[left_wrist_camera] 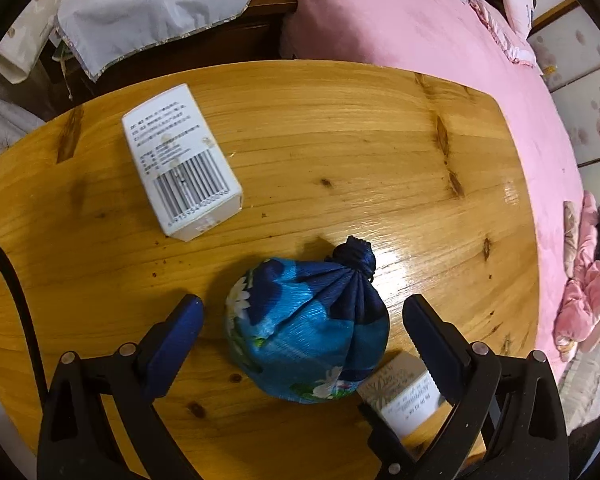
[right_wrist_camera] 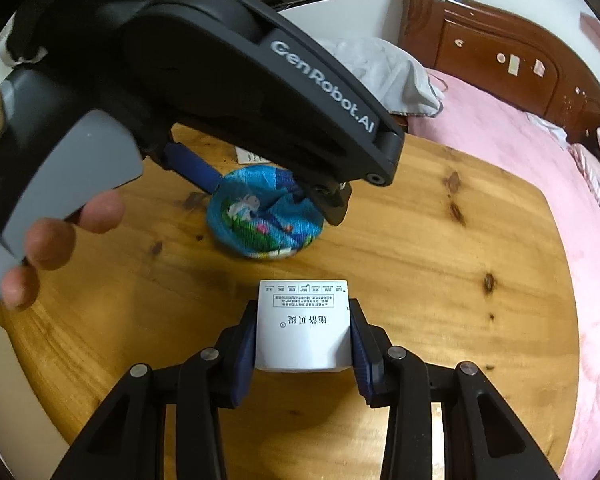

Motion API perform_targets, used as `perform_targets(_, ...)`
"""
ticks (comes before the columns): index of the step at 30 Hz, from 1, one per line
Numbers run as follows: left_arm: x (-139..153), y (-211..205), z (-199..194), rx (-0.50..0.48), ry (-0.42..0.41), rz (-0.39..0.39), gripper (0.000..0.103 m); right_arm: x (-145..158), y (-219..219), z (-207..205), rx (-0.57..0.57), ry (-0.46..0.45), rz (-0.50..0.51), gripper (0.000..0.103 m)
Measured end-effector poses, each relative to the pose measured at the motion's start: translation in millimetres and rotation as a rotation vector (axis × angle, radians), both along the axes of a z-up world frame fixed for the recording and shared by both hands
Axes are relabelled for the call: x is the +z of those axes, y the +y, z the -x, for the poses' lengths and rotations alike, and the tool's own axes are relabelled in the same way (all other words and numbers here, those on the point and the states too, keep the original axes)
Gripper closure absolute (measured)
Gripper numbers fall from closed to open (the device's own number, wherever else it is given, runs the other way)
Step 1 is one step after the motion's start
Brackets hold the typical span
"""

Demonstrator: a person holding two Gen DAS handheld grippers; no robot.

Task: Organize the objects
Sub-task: 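Grasp the blue cloth bundle with the left tool while the right tool grasps a white box, then lower the blue bundle with the left tool and white box with the right into the tray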

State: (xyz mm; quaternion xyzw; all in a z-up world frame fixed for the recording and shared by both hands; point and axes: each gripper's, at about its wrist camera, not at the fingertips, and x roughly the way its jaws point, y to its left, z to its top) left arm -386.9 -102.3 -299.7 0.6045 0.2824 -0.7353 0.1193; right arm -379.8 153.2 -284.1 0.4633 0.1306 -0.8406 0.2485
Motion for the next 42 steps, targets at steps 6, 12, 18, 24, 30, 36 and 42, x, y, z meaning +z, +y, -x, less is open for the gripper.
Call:
perform_targets(6, -4, 13, 5, -0.027, -0.073, 0.106, 0.005, 2, 12, -9, -0.039, -0.03, 0.025, 0.062)
perform_targets(12, -3, 21, 4, -0.049, -0.11, 0.202, 0.021, 7, 23, -20, -0.067, -0.046, 0.043, 0.062)
perform_targets(18, 0, 24, 3, -0.065, -0.11, 0.212, 0.033, 17, 34, -36, -0.09, -0.051, 0.083, 0.062)
perform_targets(24, 7, 29, -5, -0.06, -0.112, 0.17, 0.038, 43, 39, -56, -0.097, -0.026, 0.104, 0.062)
perform_targets(30, 39, 43, -25, -0.08, -0.068, 0.176, 0.038, 68, 47, -61, -0.109, -0.007, 0.14, 0.062)
perform_targets(36, 95, 59, -61, -0.088, 0.009, 0.183, 0.039, 87, 49, -73, -0.098, 0.005, 0.175, 0.062)
perform_targets(42, 155, 70, -114, -0.067, 0.085, 0.185, 0.039, 119, 50, -98, -0.057, 0.03, 0.207, 0.062)
